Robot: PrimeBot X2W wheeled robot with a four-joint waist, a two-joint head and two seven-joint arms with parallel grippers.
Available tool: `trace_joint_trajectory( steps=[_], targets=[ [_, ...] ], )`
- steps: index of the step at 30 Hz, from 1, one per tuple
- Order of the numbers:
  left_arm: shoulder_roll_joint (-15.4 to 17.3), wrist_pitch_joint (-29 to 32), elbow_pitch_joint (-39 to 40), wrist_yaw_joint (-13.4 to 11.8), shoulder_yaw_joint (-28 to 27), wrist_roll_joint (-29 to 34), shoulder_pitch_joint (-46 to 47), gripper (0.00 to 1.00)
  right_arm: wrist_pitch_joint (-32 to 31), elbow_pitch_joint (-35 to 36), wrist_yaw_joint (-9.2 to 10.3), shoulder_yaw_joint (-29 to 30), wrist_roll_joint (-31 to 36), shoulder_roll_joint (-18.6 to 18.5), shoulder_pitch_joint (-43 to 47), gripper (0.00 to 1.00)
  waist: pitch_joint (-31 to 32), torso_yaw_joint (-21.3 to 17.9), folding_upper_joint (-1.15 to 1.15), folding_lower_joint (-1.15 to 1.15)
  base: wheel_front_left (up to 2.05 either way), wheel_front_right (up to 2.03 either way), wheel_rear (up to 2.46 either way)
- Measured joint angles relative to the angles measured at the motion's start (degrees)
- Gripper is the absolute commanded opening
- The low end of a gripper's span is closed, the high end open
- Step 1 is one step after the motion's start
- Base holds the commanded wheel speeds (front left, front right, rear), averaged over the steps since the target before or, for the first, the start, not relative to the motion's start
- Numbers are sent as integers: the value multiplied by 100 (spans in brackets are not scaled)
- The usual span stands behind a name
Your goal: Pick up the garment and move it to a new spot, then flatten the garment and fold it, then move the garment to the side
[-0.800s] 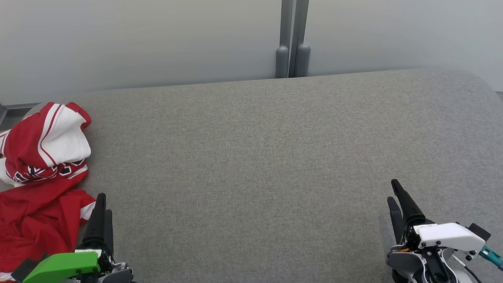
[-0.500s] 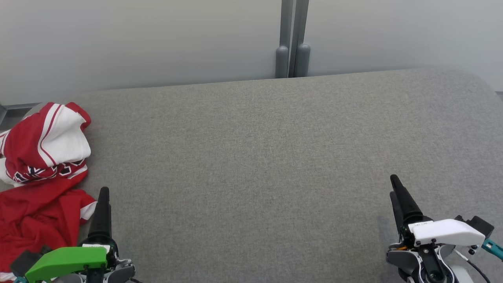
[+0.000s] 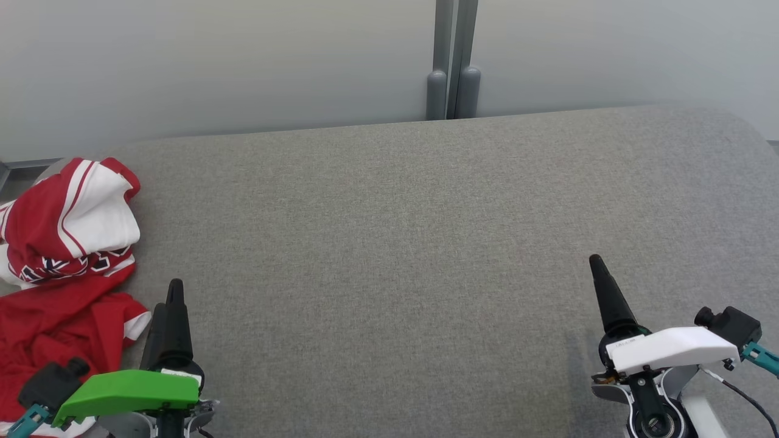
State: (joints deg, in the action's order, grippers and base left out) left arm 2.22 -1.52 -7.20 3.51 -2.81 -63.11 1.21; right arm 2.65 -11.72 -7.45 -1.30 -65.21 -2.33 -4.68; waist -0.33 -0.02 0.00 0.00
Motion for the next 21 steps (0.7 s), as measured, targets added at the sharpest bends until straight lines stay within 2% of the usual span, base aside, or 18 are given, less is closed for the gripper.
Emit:
trace_joint_trajectory(
  steps=[11, 21],
  targets=[
    [14, -237, 96, -213, 133, 1617, -96, 100, 218, 213, 0, -289, 1596, -7, -36, 100, -14, -22, 0, 0, 0, 0, 0],
    [49, -421, 130, -348, 269, 2490, -219, 100, 386, 248, -1, -325, 2474, -14, -36, 100, -27, -16, 0, 0, 0, 0, 0]
  ],
)
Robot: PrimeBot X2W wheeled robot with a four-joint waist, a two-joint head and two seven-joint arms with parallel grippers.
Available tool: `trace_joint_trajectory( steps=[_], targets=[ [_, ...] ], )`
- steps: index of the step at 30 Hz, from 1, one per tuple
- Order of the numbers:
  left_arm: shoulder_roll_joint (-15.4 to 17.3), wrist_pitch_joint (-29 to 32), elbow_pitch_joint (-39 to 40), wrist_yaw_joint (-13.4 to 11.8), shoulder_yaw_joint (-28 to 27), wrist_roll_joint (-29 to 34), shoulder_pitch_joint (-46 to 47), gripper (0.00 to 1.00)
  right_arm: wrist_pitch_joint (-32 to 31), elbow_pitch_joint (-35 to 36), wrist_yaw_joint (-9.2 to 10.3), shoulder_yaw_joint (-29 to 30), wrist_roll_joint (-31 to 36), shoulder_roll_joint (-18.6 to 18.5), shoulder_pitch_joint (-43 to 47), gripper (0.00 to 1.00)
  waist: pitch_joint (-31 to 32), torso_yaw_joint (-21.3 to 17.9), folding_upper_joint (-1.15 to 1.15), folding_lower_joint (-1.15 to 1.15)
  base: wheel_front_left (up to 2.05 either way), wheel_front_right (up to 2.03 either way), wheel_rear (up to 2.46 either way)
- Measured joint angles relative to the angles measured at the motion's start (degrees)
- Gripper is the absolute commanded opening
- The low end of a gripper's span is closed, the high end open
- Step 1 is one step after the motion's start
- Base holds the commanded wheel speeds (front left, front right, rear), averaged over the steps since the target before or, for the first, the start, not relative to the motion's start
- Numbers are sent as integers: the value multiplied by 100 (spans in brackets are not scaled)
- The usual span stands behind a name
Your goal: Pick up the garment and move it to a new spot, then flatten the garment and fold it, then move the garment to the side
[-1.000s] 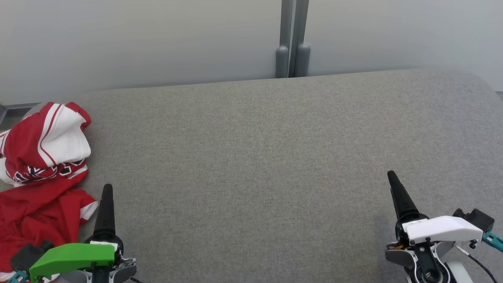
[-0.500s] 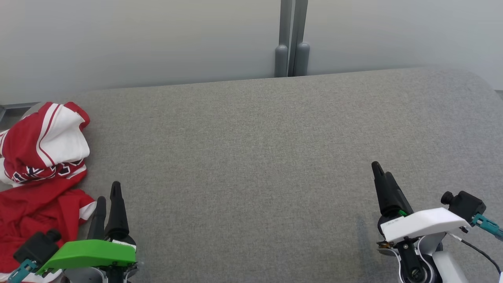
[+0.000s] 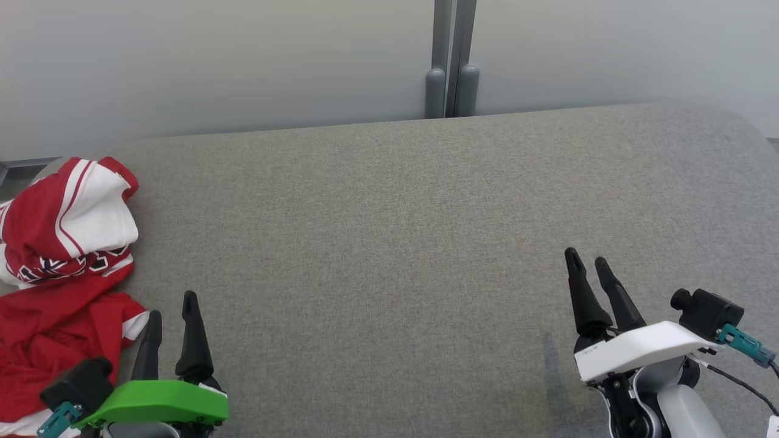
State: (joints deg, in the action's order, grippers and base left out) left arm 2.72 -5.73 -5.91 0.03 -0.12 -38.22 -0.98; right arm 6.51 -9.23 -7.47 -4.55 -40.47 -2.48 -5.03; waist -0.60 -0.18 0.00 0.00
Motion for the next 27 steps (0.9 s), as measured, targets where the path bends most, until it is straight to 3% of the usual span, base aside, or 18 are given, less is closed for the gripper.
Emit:
trace_joint_trajectory(
  steps=[27],
  targets=[
    [99, -427, 145, -164, 348, 1739, -196, 100, 389, 16, 0, -252, 1849, -12, -1, 100, 20, 8, 0, 0, 0, 0, 0]
  ],
)
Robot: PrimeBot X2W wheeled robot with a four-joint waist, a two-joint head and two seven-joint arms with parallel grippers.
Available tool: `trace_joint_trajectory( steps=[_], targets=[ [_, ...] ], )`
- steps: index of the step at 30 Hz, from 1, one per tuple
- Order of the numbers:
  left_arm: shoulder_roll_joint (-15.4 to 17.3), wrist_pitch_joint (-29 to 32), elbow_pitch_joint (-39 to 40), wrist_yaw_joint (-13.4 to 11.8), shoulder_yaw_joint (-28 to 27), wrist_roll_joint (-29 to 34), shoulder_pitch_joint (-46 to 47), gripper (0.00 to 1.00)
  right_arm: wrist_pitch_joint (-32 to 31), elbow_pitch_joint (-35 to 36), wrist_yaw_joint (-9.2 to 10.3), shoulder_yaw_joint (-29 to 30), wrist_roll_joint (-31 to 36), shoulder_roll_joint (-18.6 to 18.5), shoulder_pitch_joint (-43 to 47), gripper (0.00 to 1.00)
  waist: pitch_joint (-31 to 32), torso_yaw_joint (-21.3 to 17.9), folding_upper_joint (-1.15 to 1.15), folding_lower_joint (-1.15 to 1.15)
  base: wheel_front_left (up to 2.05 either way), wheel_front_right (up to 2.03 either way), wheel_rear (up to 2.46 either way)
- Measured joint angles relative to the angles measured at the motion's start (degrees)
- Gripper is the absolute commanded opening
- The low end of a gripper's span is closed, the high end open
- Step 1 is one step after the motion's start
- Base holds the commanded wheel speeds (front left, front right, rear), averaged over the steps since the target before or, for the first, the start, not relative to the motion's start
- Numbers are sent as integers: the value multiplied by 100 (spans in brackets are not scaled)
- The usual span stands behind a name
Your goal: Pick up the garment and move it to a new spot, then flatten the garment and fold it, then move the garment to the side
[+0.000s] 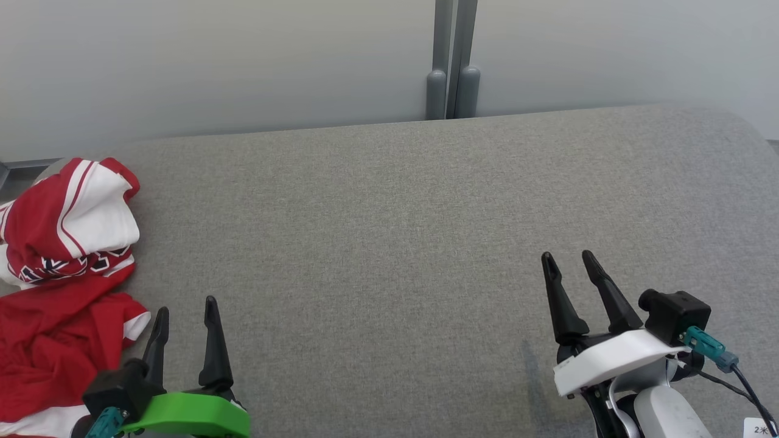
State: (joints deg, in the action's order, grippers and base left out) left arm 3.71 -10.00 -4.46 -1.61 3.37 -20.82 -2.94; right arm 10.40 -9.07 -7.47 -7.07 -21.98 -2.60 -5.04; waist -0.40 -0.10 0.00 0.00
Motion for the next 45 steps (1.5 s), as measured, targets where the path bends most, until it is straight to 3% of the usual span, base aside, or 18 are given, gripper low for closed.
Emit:
trace_joint_trajectory(
  steps=[24, 45],
  targets=[
    [3, -294, -44, 16, 87, 783, -73, 100, 269, -48, -1, -4, 1178, -10, -30, 100, -16, -19, 0, 0, 0, 0, 0],
    [-73, -512, -55, 67, 91, 1240, -144, 100, 460, -78, -2, -32, 1826, -16, -112, 100, -66, -35, 0, 0, 0, 0, 0]
  ],
)
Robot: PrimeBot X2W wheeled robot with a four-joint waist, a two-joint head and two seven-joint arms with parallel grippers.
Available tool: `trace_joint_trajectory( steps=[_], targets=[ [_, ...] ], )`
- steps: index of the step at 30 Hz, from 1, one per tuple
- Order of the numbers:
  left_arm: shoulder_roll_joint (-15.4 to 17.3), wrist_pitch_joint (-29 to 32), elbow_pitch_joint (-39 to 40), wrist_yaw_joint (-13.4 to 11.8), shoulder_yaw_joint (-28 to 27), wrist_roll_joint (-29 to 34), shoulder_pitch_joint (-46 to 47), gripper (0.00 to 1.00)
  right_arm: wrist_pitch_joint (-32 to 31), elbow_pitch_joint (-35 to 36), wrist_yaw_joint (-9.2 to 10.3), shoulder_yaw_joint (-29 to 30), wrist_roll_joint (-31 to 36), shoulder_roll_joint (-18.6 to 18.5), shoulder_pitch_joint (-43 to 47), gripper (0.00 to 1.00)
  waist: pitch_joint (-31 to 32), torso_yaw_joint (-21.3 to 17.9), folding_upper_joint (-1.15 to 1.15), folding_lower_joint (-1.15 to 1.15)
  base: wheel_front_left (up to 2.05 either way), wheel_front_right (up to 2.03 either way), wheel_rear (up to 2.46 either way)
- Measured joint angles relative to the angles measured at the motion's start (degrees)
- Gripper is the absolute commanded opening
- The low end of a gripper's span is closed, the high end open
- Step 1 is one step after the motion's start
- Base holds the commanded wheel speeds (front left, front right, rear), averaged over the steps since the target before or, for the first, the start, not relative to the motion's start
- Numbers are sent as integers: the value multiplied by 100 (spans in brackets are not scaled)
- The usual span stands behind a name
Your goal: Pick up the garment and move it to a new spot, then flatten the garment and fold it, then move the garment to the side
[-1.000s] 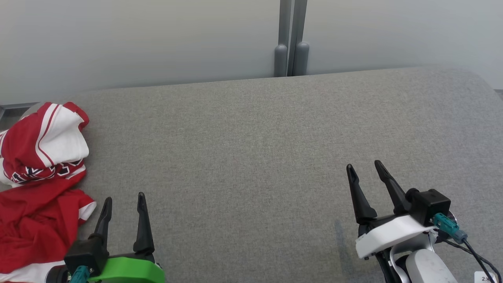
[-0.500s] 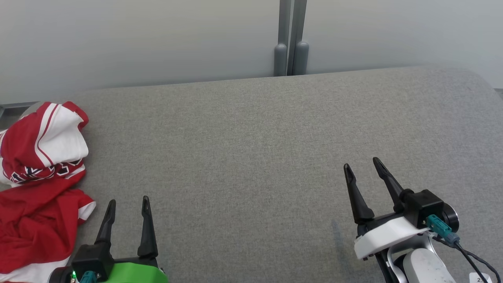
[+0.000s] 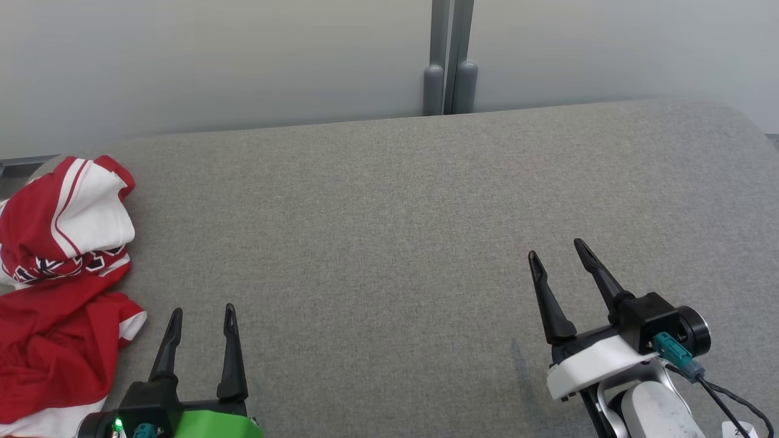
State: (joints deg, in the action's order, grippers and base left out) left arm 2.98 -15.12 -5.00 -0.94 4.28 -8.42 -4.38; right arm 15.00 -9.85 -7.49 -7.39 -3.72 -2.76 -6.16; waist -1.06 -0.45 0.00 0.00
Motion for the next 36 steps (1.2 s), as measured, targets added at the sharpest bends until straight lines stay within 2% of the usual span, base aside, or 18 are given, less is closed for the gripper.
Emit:
trace_joint_trajectory(
  steps=[36],
  targets=[
    [-10, 0, -41, -9, 37, -205, 13, 100, 3, -80, 0, 60, -164, -1, -30, 100, -71, 68, 0, 0, 0, 0, 0]
  ],
)
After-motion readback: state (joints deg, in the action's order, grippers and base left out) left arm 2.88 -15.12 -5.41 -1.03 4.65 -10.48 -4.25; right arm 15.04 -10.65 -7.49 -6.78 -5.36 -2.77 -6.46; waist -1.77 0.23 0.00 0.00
